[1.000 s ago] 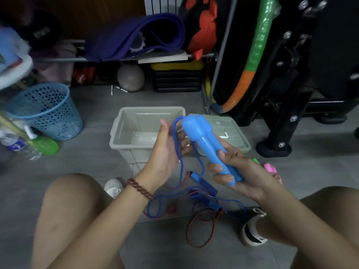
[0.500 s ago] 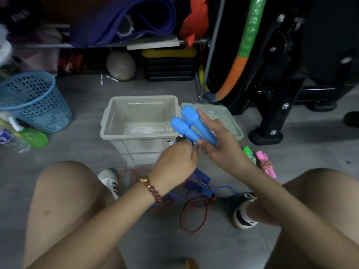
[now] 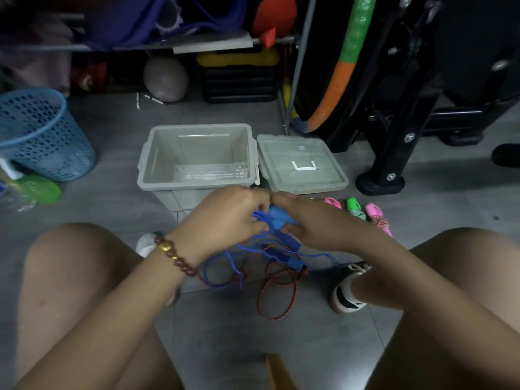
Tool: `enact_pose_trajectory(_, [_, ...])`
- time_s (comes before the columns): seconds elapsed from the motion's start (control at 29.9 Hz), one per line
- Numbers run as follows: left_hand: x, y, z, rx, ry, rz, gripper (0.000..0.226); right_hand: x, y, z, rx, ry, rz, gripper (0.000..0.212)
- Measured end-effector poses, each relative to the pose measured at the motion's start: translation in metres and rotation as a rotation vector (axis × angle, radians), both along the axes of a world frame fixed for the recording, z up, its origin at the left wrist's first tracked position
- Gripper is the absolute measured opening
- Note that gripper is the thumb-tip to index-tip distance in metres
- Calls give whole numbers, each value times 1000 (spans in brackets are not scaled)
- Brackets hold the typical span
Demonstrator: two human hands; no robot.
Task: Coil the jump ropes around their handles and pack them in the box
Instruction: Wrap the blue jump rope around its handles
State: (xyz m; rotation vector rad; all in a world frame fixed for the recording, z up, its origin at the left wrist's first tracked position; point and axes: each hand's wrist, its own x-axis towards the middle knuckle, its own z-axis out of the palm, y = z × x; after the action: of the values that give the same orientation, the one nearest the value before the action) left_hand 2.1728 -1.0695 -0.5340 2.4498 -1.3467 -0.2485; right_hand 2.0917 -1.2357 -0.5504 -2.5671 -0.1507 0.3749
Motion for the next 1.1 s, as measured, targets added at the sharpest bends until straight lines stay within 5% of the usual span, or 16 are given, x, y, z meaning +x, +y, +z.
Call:
enact_pose_trajectory(0.17, [10, 9, 1, -69, 87, -137, 16, -6, -4, 7, 114, 126, 60, 36])
enact_pose_trajectory(0.27, [8, 12, -1, -59, -21, -141, 8, -9, -6, 13, 103, 182, 86, 30])
enact_pose_trajectory(0.4, [3, 9, -3, -127, -70, -205, 35, -9, -11, 20, 200, 219, 101, 27])
enact_pose_trajectory(0.63, [7, 3, -1, -181, 364, -84, 29, -20, -11, 22, 478, 305, 120, 27])
enact_pose_trajectory(0.94, [6, -2, -5, -350, 805, -183, 24, -24, -17, 23, 738, 355, 149, 29])
enact_pose_trajectory(1.1, [17, -7, -5, -419, 953, -71, 14, -32, -30, 33, 1065, 187, 9, 30])
